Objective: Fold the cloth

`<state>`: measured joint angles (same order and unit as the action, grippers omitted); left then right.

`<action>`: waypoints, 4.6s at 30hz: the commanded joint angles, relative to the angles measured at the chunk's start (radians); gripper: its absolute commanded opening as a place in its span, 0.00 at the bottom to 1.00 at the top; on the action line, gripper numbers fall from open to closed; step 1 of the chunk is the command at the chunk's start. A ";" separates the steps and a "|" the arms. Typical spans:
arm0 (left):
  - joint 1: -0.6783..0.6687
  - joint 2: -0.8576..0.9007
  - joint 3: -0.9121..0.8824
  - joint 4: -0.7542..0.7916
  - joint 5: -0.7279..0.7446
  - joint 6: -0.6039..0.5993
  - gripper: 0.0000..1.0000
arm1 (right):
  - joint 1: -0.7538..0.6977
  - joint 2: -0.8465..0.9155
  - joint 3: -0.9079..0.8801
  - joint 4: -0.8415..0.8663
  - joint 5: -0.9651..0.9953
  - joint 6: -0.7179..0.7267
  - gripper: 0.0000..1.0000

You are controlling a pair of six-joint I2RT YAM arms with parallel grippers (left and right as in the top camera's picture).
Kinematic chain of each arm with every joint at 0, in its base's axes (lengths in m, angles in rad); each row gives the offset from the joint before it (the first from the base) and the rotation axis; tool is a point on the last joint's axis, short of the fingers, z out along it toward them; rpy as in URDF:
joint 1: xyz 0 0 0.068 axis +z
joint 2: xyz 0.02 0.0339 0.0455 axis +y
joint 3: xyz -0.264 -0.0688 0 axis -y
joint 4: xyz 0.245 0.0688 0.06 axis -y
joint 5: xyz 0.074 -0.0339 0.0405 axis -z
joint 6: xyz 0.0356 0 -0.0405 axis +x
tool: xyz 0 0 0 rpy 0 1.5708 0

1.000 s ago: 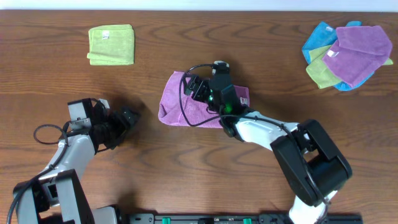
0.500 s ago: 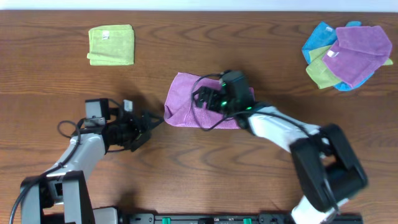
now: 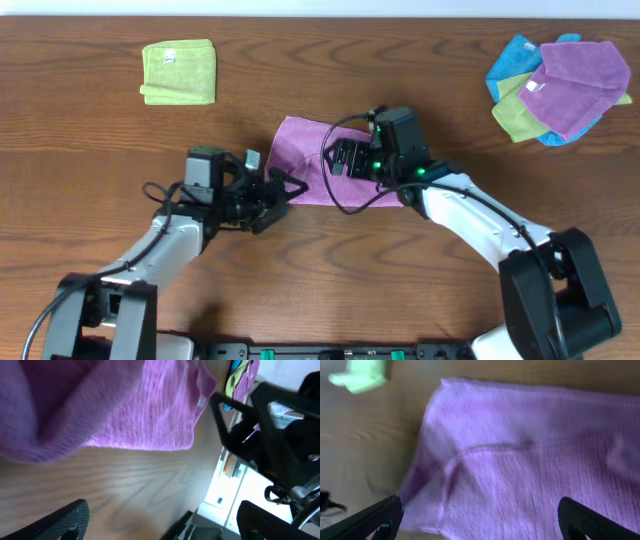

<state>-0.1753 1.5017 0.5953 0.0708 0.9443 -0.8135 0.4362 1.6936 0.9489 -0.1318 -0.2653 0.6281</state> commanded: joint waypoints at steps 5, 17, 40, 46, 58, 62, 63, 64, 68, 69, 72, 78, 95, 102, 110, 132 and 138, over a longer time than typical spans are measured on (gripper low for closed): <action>-0.029 0.007 -0.003 0.001 -0.079 -0.048 0.95 | 0.005 -0.001 0.005 -0.140 0.007 -0.008 0.99; -0.069 0.009 -0.003 -0.021 -0.264 -0.032 0.95 | 0.004 -0.001 0.005 -0.175 0.097 -0.042 0.91; -0.142 0.015 -0.003 0.065 -0.472 -0.079 0.95 | 0.004 0.010 -0.076 -0.222 0.198 -0.155 0.59; -0.170 0.015 -0.003 0.068 -0.510 -0.124 0.95 | 0.004 0.012 -0.096 -0.196 0.216 -0.193 0.59; -0.207 0.015 -0.003 0.116 -0.653 -0.192 0.96 | 0.004 0.088 -0.133 -0.103 0.201 -0.192 0.58; -0.207 0.015 -0.003 0.182 -0.732 -0.252 0.96 | 0.004 0.088 -0.133 -0.111 0.183 -0.192 0.57; -0.207 0.015 -0.003 0.198 -0.755 -0.266 0.96 | 0.004 0.088 -0.133 -0.113 0.177 -0.192 0.57; -0.207 0.015 -0.003 0.212 -0.778 -0.275 0.95 | 0.005 0.088 -0.133 -0.115 0.172 -0.192 0.57; -0.207 0.015 -0.003 0.246 -0.878 -0.367 0.95 | 0.025 0.088 -0.133 -0.123 0.159 -0.192 0.56; -0.207 0.015 -0.003 0.255 -0.893 -0.386 0.95 | 0.032 0.088 -0.133 -0.123 0.158 -0.193 0.56; -0.207 0.015 -0.003 0.284 -0.934 -0.430 0.95 | 0.063 0.089 -0.133 -0.122 0.157 -0.200 0.55; -0.207 0.015 -0.003 0.302 -1.000 -0.495 0.95 | 0.147 0.093 -0.133 -0.119 0.158 -0.199 0.54; -0.159 0.015 -0.003 0.484 -1.007 -0.751 0.95 | 0.180 0.093 -0.174 -0.190 0.291 -0.142 0.51; -0.143 0.015 -0.003 0.487 -1.072 -0.919 0.95 | 0.180 0.093 -0.221 -0.167 0.291 -0.142 0.50; -0.108 0.015 -0.003 0.631 -1.154 -1.074 0.95 | 0.180 0.093 -0.243 -0.164 0.291 -0.143 0.50; 0.011 0.015 -0.003 0.297 -0.296 -0.243 1.00 | 0.180 0.093 -0.244 -0.134 0.291 -0.143 0.51; 0.012 0.015 -0.002 0.161 -0.319 -0.005 0.95 | 0.180 0.093 -0.244 -0.133 0.284 -0.143 0.51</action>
<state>-0.1684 1.5135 0.5892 0.2367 0.5838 -1.0344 0.6140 1.7050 0.7879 -0.2115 0.0490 0.4561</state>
